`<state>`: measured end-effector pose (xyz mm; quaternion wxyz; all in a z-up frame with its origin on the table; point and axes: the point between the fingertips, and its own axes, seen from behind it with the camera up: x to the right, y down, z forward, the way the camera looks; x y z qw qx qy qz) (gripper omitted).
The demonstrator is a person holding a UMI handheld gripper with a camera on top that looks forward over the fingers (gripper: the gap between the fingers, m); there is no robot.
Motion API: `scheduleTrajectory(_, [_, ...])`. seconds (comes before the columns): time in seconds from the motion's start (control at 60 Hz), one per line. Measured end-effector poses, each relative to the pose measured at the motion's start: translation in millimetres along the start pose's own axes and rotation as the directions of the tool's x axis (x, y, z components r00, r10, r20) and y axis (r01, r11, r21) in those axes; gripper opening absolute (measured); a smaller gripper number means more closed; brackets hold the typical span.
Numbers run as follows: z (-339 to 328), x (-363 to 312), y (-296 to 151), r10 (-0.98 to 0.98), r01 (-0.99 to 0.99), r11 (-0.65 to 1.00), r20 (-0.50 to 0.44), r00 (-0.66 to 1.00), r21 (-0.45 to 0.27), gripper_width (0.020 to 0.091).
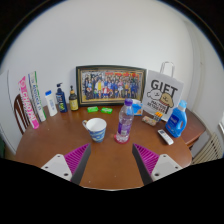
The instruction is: Pour water
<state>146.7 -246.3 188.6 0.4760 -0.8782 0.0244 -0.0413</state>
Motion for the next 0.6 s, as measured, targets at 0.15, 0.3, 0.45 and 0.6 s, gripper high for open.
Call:
scheduleTrajectory(0.15, [-61.0,-26.5,11.7,0.010,-0.010,1.000,-0.015,1.000,-0.015,0.0854])
scheduleTrajectory(0.3, [-89.7,-43.9,22.0,0.005,-0.005,1.000,-0.015,1.000,-0.021,0.0853])
scheduleTrajectory(0.45, [-101.4,-50.7,24.5,-0.018,0.018,1.000,-0.015,1.000,-0.014,0.0859])
scheduleTrajectory(0.6, [-106.2,-51.4,26.0,-0.034,0.035,0.999,-0.031,0.999,0.001,0.0855])
